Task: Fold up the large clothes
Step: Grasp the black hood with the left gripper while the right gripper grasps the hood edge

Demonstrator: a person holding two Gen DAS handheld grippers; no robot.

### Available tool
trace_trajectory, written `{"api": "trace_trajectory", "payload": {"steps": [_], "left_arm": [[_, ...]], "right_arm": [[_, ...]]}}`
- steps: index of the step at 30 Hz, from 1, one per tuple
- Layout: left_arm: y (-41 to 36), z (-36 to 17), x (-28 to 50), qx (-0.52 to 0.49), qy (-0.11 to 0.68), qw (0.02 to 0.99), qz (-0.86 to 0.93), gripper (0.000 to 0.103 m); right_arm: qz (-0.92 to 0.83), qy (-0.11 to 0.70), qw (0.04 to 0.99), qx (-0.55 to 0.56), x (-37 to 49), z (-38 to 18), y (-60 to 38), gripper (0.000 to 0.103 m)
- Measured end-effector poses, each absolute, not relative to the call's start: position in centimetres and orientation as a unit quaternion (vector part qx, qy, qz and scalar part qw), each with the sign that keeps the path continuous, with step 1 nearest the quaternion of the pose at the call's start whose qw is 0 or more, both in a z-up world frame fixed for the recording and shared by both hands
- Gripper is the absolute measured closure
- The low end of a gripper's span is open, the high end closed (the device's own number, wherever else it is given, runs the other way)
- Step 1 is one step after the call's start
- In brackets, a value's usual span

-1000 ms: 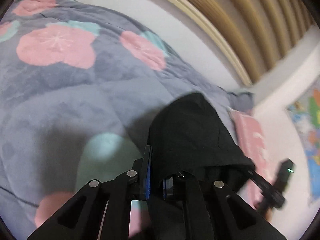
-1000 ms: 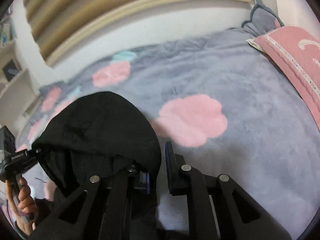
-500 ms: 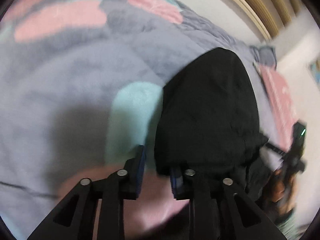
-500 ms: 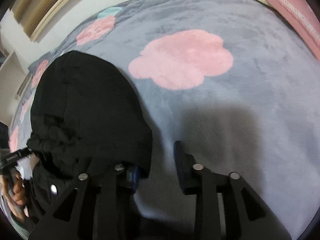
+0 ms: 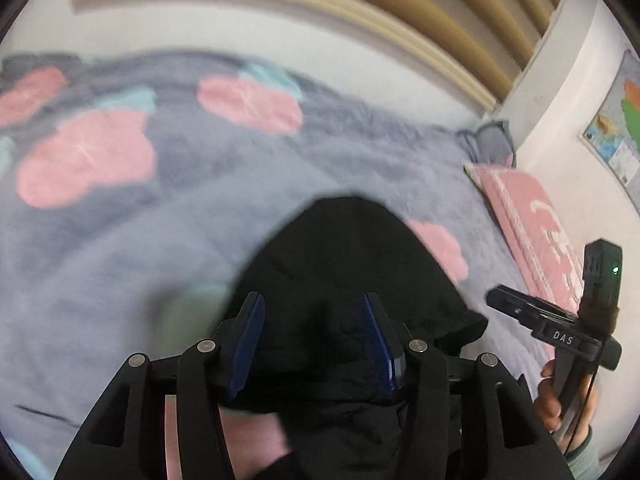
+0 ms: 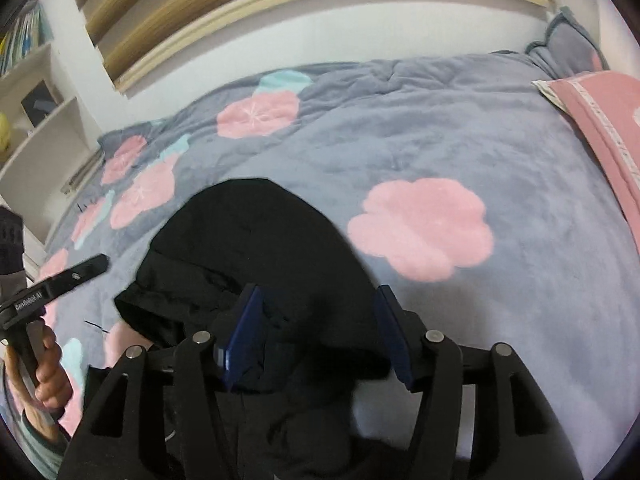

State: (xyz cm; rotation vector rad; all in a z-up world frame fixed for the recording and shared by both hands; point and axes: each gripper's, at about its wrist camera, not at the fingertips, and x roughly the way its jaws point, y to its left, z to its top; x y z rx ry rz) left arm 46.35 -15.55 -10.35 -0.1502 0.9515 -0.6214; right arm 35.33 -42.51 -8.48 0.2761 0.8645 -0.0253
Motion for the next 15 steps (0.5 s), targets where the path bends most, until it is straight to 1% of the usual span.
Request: {"api": "trace_trajectory", "payload": {"steps": [4, 6, 7, 15], "left_arm": [[-18.3, -17.0, 46.7, -0.022, 0.510, 0.819, -0.262, 0.052], [-18.5, -17.7, 46.5, -0.019, 0.507, 0.821, -0.261, 0.052], [-18.8, -17.5, 46.4, -0.012, 0.504, 0.825, -0.257, 0.052], [-19.2, -18.0, 45.7, 0.017, 0.470, 0.846, -0.250, 0.049]], "right_arm": [[-0.022, 0.459, 0.881, 0.109, 36.5, -13.9, -41.5, 0.042], [-0.021, 0.486, 0.869, 0.087, 37.1, -16.9, -40.9, 0.042], [-0.021, 0.483, 0.871, 0.080, 37.1, -17.9, -40.7, 0.042], [-0.019, 0.447, 0.890, 0.087, 36.0, -18.1, -40.9, 0.040]]}}
